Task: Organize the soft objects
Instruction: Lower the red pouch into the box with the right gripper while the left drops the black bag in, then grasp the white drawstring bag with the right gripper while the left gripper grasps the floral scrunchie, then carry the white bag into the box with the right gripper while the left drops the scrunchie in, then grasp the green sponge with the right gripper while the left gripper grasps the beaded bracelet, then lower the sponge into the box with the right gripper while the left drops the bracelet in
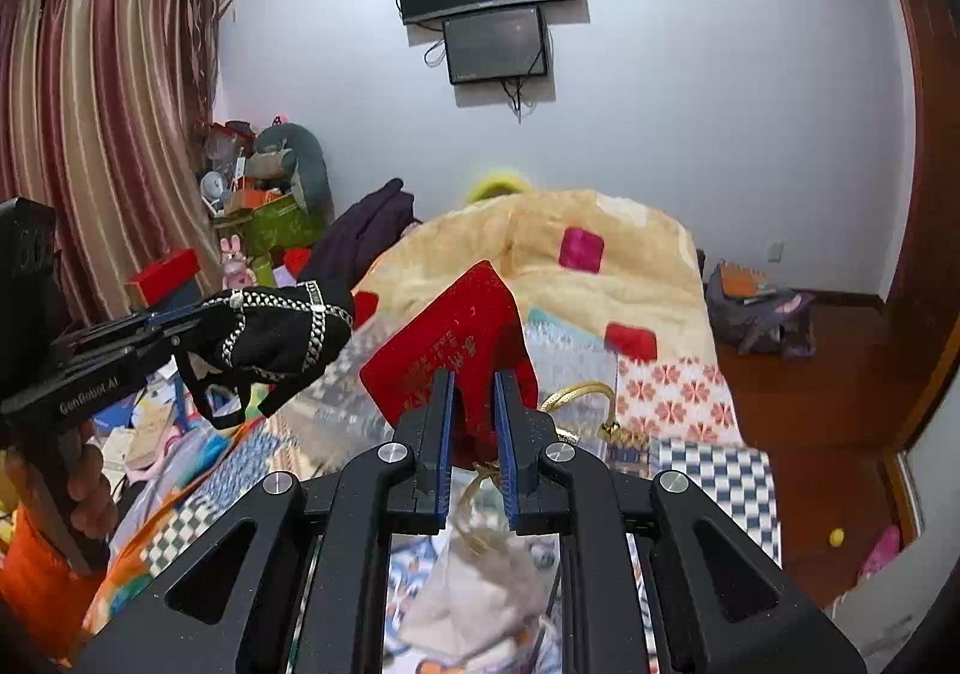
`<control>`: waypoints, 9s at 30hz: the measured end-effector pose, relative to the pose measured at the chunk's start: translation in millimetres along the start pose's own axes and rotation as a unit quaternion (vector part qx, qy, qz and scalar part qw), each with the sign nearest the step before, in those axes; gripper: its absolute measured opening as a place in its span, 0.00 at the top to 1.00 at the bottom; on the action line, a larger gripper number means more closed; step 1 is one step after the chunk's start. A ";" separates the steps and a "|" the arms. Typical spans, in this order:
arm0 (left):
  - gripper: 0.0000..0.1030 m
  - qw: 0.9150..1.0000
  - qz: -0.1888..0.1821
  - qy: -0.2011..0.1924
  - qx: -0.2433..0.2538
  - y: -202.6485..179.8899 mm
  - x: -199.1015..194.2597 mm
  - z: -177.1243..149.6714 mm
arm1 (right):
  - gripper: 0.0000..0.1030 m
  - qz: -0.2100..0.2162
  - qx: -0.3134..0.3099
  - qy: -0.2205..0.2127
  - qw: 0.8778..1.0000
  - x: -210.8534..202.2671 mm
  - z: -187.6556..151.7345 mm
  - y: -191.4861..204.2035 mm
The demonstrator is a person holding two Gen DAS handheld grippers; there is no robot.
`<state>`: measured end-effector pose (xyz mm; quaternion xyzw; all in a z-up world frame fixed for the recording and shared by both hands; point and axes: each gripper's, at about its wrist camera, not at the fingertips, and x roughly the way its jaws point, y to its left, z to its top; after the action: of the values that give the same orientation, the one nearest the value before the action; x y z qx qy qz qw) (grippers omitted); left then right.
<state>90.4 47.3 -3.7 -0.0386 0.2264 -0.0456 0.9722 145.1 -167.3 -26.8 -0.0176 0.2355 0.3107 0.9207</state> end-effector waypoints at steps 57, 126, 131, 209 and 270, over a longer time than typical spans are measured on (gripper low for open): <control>0.12 0.998 -0.007 0.051 0.021 -25.9 38.4 -9.0 | 0.12 -0.040 -0.030 0.042 0.998 26.1 -0.6 1.2; 0.91 0.997 0.004 0.066 0.031 -16.3 28.1 -30.8 | 0.85 -0.017 -0.008 0.042 0.999 18.2 -13.5 -0.4; 0.91 0.997 0.000 0.061 0.038 -19.3 41.7 -13.5 | 0.85 -0.025 -0.013 0.034 0.999 28.9 -3.2 -0.3; 0.38 0.972 0.003 0.233 0.012 6.7 46.6 -152.8 | 0.28 0.067 0.020 0.232 0.970 57.1 -124.1 42.7; 0.95 0.993 0.022 0.118 0.010 27.1 116.9 -43.5 | 0.73 -0.008 0.026 0.079 0.996 102.4 -18.3 -2.7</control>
<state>177.5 59.4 -96.3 -0.0184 0.3398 -0.0309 0.9398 210.2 -115.0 -88.9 -0.0205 0.3155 0.2949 0.9017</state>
